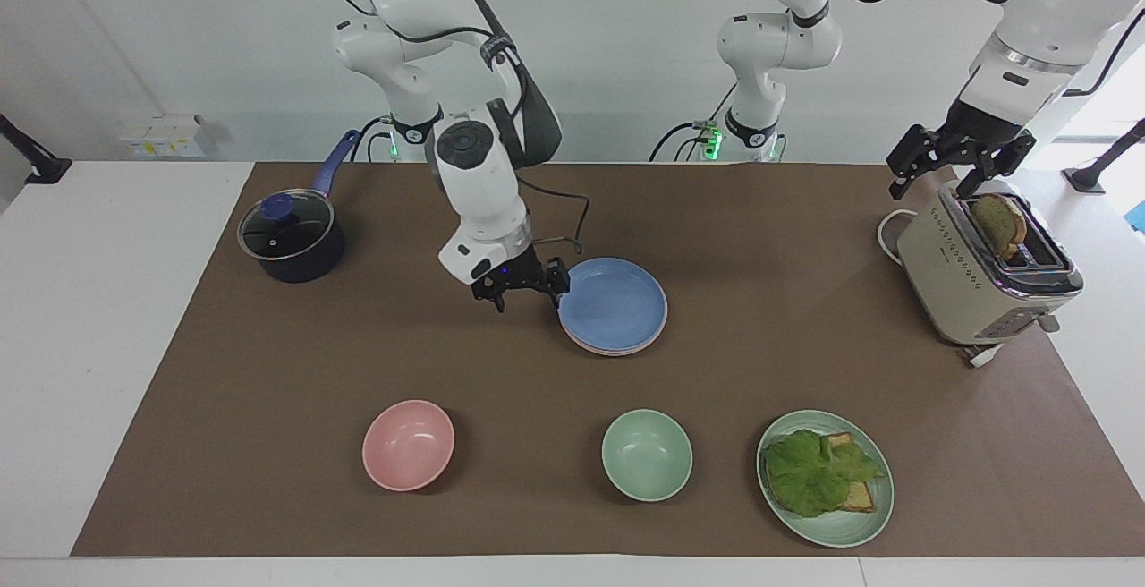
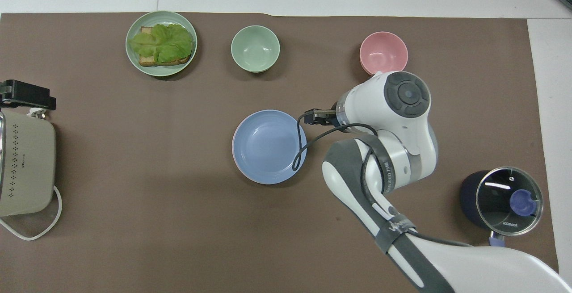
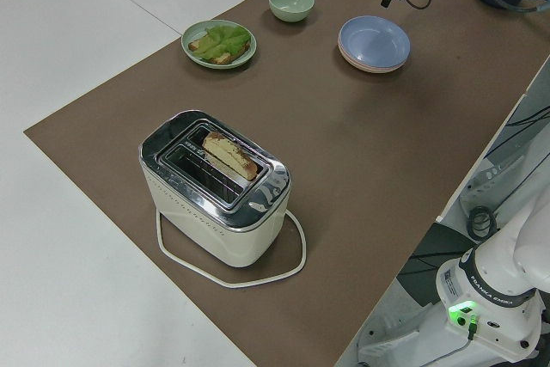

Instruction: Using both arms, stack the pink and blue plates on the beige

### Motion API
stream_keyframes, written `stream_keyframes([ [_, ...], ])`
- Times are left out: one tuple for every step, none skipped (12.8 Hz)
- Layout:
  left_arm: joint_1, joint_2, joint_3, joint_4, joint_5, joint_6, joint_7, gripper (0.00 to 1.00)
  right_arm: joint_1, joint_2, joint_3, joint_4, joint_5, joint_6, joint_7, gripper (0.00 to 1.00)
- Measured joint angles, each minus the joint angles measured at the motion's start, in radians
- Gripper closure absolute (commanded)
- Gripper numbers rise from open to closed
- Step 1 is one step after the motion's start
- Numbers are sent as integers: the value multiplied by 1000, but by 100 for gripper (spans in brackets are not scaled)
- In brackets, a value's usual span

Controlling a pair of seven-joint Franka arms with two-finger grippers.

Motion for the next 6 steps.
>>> stream_keyframes([
  [0,0,0,0,0,0,0,0,-27,-24,0,1,-16,-26,-10,0],
  [0,0,0,0,0,0,0,0,-54,-48,0,3,-45,-55,-16,0],
  [0,0,0,0,0,0,0,0,-80,-70,0,7,-65,-91,-33,0],
  [0,0,0,0,0,0,0,0,-101,-88,-1,13,-72,-131,-52,0],
  [0,0,0,0,0,0,0,0,-120,-104,-1,19,-74,-171,-64,0],
  [0,0,0,0,0,0,0,0,-138,-121,-1,23,-76,-203,-66,0],
])
